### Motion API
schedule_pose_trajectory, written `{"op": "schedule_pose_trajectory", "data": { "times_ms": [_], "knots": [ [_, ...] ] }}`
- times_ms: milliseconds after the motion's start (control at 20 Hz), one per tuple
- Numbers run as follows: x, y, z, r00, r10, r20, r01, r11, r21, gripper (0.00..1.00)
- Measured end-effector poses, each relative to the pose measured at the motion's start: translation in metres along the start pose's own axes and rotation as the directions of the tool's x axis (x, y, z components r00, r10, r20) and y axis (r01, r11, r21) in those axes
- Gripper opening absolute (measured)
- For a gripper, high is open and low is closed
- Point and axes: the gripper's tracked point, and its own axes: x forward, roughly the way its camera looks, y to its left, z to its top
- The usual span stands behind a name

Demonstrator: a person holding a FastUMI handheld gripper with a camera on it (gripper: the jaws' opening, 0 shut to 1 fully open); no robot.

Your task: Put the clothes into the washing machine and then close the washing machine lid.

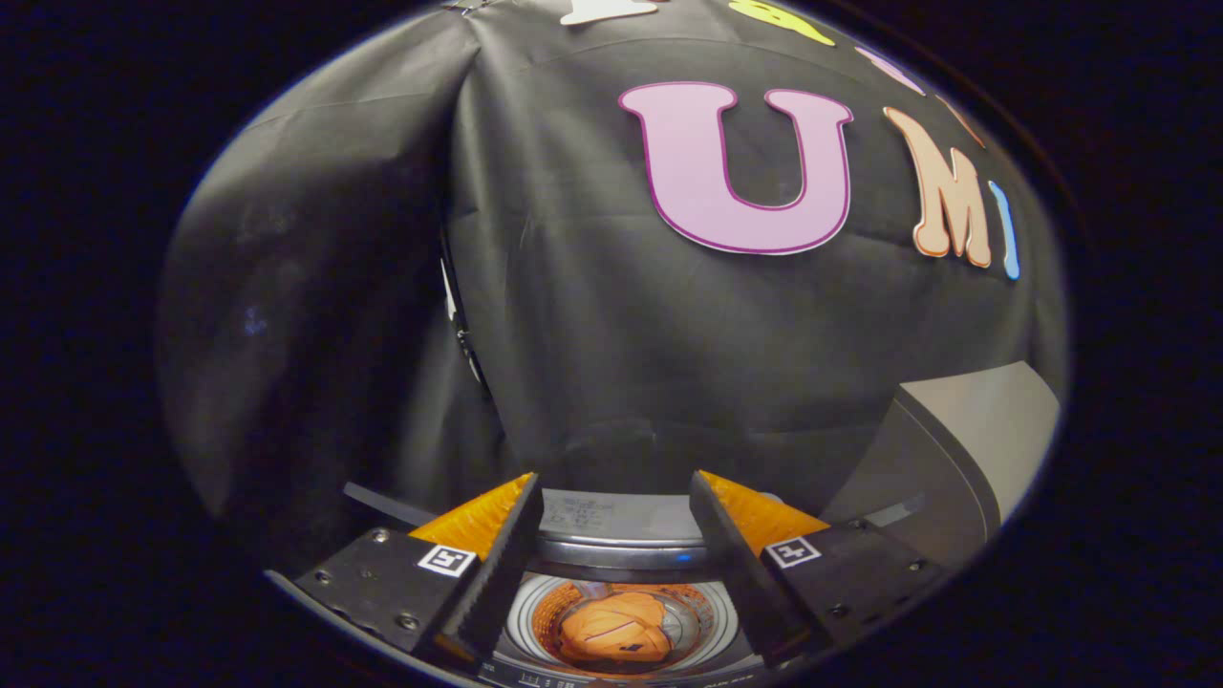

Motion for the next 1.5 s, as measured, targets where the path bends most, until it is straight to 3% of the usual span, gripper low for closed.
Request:
{"op": "schedule_pose_trajectory", "data": {
  "times_ms": [300, 450, 1500],
  "knots": [
    [0.004, -0.002, -0.008, 0.999, 0.011, -0.036, -0.010, 0.999, 0.031, 0.94],
    [0.003, -0.002, -0.010, 0.996, 0.028, -0.088, -0.019, 0.995, 0.101, 0.94],
    [0.005, -0.006, -0.003, 0.999, 0.049, 0.010, -0.050, 0.994, 0.102, 0.94]
  ]
}}
